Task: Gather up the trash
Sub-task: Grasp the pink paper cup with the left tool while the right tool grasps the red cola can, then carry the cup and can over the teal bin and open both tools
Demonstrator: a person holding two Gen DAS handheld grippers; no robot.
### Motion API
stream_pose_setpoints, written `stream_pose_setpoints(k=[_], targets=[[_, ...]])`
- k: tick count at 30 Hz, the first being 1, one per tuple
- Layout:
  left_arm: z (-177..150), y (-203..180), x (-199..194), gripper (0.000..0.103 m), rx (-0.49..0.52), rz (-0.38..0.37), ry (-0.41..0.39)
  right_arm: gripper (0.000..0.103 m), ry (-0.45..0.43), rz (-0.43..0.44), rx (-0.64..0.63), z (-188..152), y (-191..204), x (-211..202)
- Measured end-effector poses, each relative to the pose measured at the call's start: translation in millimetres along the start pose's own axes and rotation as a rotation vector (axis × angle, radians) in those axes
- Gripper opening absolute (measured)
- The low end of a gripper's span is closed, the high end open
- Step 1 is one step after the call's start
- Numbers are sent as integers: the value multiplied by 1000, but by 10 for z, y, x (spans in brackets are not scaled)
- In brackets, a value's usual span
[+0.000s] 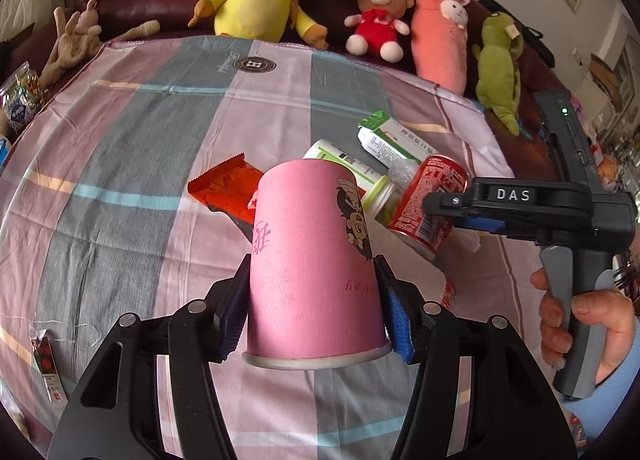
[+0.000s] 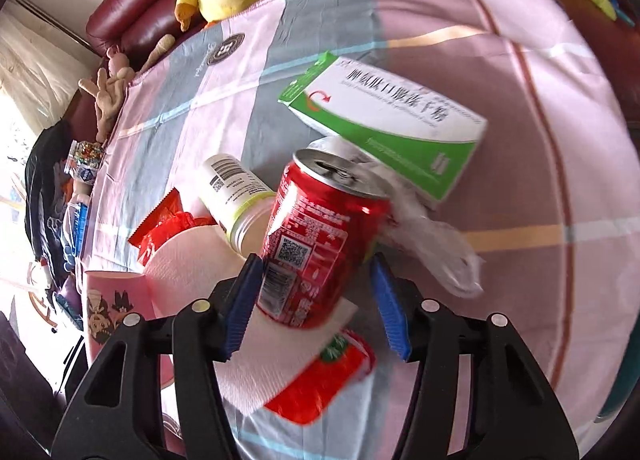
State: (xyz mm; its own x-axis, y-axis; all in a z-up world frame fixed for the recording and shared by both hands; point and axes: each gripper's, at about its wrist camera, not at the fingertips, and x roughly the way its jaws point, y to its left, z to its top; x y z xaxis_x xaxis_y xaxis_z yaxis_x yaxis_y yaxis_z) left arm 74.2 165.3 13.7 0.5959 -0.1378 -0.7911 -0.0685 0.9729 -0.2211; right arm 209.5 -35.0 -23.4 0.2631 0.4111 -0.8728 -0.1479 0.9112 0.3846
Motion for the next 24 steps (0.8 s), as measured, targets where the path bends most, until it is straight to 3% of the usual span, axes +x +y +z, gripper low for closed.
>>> stream_pose_setpoints(k=[3, 8, 10, 19, 24], targets=[[5, -1, 42, 59, -1, 4, 12, 62, 13, 14, 11, 8, -1, 115], [18, -50, 40, 59, 3, 12, 15, 59, -8, 25, -32, -8, 61, 126], [37, -102, -4, 59, 15, 13, 10, 45, -14, 42, -44, -18, 60, 38], [95, -524, -142, 59, 72, -28, -21, 45, -38, 52, -59, -140, -180, -459], [47, -846, -125, 59, 124, -54, -6, 45, -73, 21, -32, -358, -611, -838]])
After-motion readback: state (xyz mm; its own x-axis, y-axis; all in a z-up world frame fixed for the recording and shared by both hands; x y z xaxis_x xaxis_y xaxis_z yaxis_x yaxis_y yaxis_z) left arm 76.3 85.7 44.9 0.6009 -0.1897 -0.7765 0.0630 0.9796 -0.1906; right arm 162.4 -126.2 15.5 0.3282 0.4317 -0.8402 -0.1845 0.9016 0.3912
